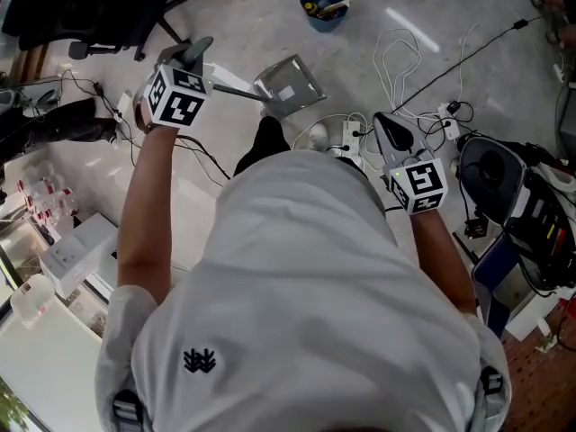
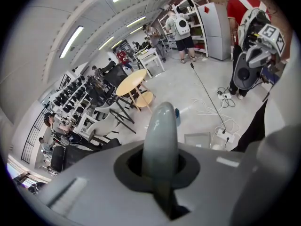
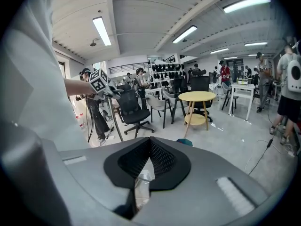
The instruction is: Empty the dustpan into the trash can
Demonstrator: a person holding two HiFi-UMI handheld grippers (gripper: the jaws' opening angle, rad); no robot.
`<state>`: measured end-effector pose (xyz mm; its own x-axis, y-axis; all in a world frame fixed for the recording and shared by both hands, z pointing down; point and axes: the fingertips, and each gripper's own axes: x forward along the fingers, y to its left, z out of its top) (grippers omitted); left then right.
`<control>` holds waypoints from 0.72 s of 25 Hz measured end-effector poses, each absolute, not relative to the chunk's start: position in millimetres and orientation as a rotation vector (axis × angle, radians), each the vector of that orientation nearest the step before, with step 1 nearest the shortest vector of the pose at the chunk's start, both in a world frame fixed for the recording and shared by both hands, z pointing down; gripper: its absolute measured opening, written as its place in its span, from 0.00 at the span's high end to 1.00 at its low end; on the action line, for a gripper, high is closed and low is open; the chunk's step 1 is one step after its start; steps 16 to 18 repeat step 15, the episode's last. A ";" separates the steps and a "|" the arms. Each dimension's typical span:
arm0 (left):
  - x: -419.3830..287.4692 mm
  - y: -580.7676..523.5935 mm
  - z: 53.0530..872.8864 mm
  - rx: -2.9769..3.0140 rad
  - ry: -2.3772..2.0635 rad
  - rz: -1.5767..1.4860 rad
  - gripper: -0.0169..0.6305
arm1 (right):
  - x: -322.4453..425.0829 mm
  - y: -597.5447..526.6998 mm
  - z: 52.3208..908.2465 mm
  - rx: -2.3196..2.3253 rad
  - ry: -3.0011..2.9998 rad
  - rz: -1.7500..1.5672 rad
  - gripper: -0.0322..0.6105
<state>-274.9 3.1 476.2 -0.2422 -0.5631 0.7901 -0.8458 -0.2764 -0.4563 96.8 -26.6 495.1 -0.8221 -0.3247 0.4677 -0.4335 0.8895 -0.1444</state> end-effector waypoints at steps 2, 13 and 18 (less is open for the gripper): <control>-273.9 4.4 475.5 1.744 -1.699 1.525 0.89 | 97.0 -25.7 494.1 0.555 -2.617 0.339 0.95; -276.9 4.7 475.1 1.760 -1.685 1.514 0.89 | 91.0 -20.0 495.3 0.556 -2.596 0.337 0.95; -277.2 3.8 476.1 1.762 -1.683 1.512 0.89 | 89.6 -19.3 496.0 0.555 -2.592 0.337 0.95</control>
